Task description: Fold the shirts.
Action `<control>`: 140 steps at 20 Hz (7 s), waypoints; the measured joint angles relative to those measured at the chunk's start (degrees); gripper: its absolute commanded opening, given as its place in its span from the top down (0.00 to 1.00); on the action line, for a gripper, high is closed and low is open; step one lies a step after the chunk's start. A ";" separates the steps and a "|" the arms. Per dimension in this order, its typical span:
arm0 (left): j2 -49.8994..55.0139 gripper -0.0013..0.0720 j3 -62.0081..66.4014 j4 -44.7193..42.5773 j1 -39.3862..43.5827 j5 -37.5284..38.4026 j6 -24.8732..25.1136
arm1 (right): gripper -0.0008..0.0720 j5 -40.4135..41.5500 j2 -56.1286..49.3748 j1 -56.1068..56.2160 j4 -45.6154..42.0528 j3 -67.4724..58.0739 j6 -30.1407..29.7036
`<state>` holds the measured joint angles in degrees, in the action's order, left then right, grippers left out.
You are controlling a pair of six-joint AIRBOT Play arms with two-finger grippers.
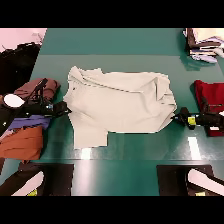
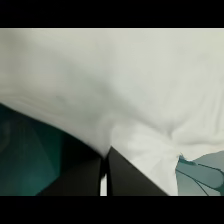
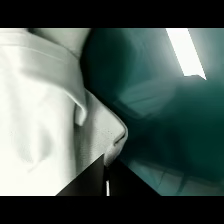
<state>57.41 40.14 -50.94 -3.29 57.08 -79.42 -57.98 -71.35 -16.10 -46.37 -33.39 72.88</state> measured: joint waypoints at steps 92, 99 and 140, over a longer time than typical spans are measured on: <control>-14.16 0.95 -22.53 -2.21 0.07 0.11 -10.56 | 0.48 -21.29 10.01 9.92 -23.93 -26.69 10.12; -14.21 0.95 -16.26 0.22 0.09 2.91 -6.95 | 0.23 -24.35 13.22 -6.01 -25.51 -6.82 9.09; 17.05 0.25 19.41 -12.61 -0.02 2.80 -3.52 | 0.61 -18.91 -13.42 14.69 -26.01 -42.86 8.72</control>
<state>74.46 59.55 -63.55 -3.31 59.88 -82.94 -76.88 -84.77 -1.41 -72.38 -76.25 81.60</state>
